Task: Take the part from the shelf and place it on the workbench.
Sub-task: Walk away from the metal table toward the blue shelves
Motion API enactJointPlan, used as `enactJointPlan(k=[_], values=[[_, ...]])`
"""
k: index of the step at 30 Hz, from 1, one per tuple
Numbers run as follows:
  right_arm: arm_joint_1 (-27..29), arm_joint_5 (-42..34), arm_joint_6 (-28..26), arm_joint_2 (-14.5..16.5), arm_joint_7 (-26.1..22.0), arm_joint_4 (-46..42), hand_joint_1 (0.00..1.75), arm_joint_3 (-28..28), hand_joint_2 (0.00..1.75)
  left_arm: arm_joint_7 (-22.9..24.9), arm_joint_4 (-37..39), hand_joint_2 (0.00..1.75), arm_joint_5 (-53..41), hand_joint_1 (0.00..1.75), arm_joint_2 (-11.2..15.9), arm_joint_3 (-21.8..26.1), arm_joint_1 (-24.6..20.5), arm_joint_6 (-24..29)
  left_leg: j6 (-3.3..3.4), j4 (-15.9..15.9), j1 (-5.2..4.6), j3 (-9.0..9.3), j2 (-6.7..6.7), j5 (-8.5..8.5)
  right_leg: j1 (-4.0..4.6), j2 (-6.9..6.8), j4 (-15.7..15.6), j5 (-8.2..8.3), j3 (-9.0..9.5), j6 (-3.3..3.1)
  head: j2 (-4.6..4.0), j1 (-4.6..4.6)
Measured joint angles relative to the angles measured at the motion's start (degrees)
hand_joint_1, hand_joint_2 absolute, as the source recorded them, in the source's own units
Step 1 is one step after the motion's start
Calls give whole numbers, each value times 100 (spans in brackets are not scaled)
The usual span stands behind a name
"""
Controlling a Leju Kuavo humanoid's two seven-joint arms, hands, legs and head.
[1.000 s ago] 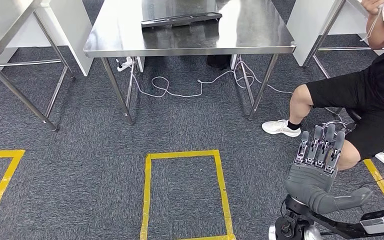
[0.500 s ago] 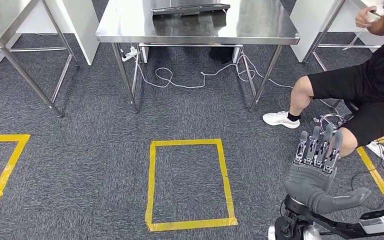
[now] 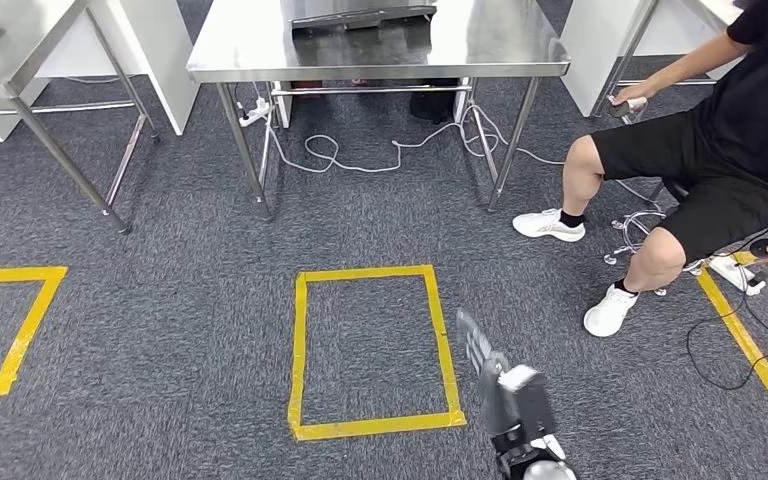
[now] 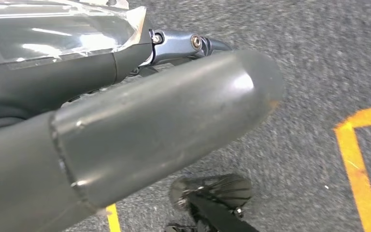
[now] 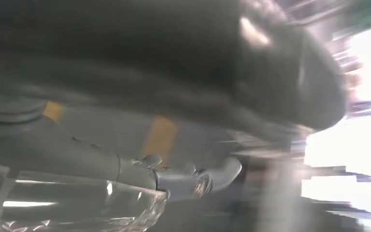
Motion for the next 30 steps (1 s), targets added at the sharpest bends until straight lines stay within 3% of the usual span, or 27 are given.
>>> enactJointPlan(k=[2,3,5,9,14,20,30], values=[[-262,111,-604,-135,126,1194,0,-109,0,2,-1,0,-49,0,0,23,4,27,-28,-559,45,459,4,256,-17,-7,56,11,-26,34,-1,1],[-394,106,-931,-209,237,1749,0,-201,0,3,-1,0,-73,0,-3,35,-1,37,-36,-942,62,723,-5,310,-15,-9,101,3,-70,58,0,-4],[-608,-9,-1528,-356,559,2727,0,-483,0,-9,-1,0,-122,0,-15,57,-10,48,2,-1390,69,995,-38,303,19,-11,177,-18,-162,128,0,1],[-646,-171,-2204,-541,1161,4221,0,-986,0,-62,0,0,-146,0,-63,92,7,83,108,-1487,34,972,-46,260,82,-6,210,-33,-230,120,0,63],[-571,-200,-2369,-514,1611,5280,0,-1352,0,-126,0,0,-154,0,-89,128,-1,103,188,-1480,-68,933,-14,282,71,24,192,35,-287,225,0,73],[-543,104,-2251,-421,1852,5781,0,-1388,0,-128,0,0,-217,0,-107,128,-5,98,229,-1478,-75,898,-10,308,66,26,189,64,-326,270,0,74],[-554,179,-2117,-373,2170,6007,0,-1368,0,-117,0,0,-264,0,-109,128,-7,92,237,-1478,-56,901,-10,326,60,26,197,73,-340,280,1,73]])
